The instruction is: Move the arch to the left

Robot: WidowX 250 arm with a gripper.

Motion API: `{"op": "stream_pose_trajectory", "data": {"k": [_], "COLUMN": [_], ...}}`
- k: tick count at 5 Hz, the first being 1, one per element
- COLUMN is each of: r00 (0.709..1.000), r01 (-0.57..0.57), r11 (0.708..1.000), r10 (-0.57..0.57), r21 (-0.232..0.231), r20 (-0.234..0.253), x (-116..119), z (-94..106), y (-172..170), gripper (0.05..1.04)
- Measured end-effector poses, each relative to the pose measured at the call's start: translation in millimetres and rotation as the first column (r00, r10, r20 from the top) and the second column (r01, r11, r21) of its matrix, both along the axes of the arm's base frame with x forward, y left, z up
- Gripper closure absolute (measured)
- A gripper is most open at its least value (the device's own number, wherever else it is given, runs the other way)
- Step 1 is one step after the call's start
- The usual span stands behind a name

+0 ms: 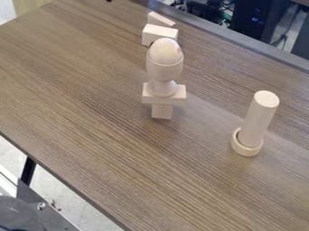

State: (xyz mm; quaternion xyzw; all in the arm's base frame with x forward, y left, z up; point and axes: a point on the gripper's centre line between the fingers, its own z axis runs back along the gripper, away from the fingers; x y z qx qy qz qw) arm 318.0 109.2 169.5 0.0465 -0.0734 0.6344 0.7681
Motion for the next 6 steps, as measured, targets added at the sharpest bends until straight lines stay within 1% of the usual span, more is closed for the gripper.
{"op": "stream_pose_trajectory", "data": {"k": [1, 2, 3, 4, 5, 6], "r00": [0.999, 0.994, 0.977, 0.946, 0.910, 0.858], "r01": [0.003, -0.108, -0.195, -0.305, -0.381, -0.475], "r11": [1.000, 0.994, 0.981, 0.952, 0.920, 0.875], "r10": [-0.003, 0.107, 0.194, 0.305, 0.391, 0.484], "r21": [-0.010, 0.027, 0.009, -0.019, -0.091, -0.096], "r20": [-0.036, 0.029, 0.084, 0.111, 0.139, 0.170], "x": [-0.7, 8.5, 21.0, 34.7, 50.4, 62.8], "z": [-11.8, -13.3, -20.1, -31.4, -44.2, -55.5], "y": [-1.3, -1.9, -13.7, -27.9, -38.5, -37.6], "gripper": [0.085, 0.085, 0.085, 0.085, 0.085, 0.085]}}
